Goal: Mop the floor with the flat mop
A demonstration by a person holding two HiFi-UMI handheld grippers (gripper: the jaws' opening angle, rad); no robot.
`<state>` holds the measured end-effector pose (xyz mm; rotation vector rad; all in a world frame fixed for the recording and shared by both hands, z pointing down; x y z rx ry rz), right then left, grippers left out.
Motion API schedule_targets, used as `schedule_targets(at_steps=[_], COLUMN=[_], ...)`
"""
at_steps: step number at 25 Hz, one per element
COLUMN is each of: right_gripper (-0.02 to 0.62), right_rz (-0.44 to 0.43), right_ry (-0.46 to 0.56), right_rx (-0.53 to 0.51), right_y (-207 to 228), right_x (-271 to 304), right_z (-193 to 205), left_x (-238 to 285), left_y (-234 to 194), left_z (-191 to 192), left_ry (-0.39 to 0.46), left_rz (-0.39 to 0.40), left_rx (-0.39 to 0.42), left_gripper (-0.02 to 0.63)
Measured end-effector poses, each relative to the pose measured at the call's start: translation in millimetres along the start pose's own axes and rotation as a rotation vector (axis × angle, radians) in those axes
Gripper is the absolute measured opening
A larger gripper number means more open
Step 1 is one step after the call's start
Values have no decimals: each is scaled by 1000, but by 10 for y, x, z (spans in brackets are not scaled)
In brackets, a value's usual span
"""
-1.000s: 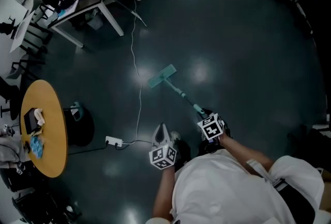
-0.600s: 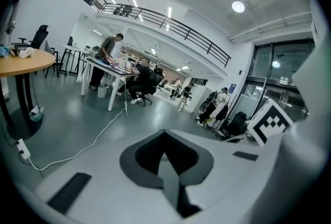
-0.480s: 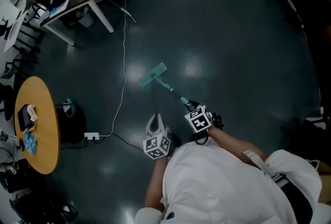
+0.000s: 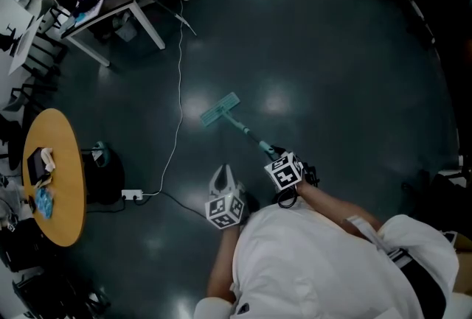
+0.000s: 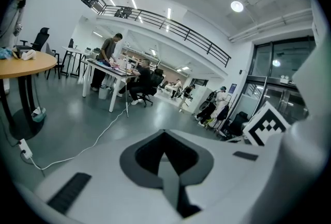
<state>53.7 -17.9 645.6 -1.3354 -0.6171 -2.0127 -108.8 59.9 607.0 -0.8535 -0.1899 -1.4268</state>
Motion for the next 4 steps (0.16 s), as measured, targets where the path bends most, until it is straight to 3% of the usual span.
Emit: schedule_targets(at_steps=[4], right_gripper=[109], right_rz=[-1], right_ry=[-6], right_rx=[-13], right_y=[-19], right_x=[10], right_z=[20], left_x=[0], left_y=[12], left_z=[21], left_ry=[3], left_rz=[-1], left_rx=[-10], left_gripper=[6])
Point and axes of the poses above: the fingertips, and each gripper's own axes: x forward along the fingers, y to its right, z out of its underside, the point moved 4 cm from there along -x, backward along the fingers, and after that the axes turned 13 degrees about -y, right-handed, at the moved point
